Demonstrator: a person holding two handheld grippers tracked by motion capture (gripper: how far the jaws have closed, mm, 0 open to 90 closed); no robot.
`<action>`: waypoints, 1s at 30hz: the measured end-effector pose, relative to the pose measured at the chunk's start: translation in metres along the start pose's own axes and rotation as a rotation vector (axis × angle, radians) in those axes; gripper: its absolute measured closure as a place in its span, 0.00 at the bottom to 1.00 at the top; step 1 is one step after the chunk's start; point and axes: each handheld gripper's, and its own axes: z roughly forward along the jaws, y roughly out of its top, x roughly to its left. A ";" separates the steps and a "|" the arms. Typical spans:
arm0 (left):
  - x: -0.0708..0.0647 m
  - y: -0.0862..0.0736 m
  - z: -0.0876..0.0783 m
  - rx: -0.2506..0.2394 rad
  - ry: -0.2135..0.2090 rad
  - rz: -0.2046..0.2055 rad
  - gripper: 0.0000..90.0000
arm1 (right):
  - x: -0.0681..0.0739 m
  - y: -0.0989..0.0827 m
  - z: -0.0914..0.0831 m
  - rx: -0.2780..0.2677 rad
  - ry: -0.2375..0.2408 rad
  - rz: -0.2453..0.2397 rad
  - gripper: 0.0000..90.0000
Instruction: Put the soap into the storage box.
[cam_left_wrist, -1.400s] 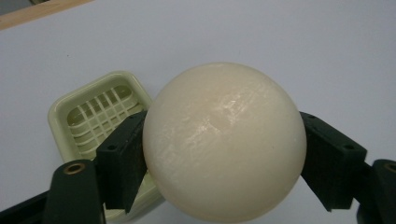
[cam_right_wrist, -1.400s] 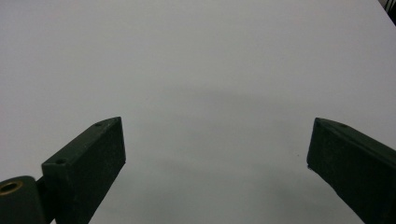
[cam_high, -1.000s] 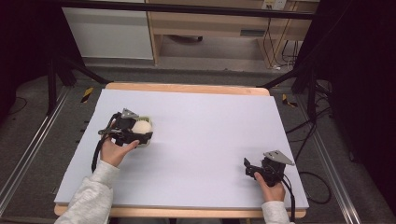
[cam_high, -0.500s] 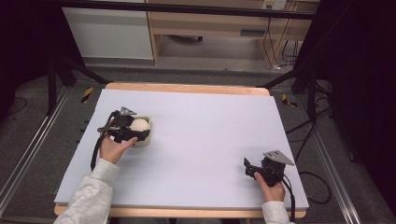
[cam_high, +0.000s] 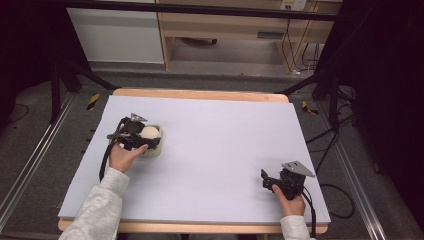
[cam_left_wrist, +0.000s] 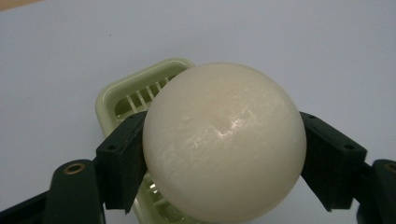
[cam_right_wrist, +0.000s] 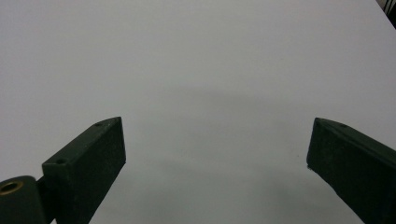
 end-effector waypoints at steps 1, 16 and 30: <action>0.001 0.000 0.001 -0.001 0.003 -0.002 0.26 | 0.000 0.000 0.000 0.000 0.001 0.000 0.05; 0.011 -0.001 0.018 0.017 0.012 -0.020 0.26 | 0.000 0.000 0.000 0.002 0.000 -0.001 0.06; 0.014 -0.004 0.026 0.051 0.038 -0.018 0.26 | 0.000 0.000 0.000 0.003 0.001 0.000 0.06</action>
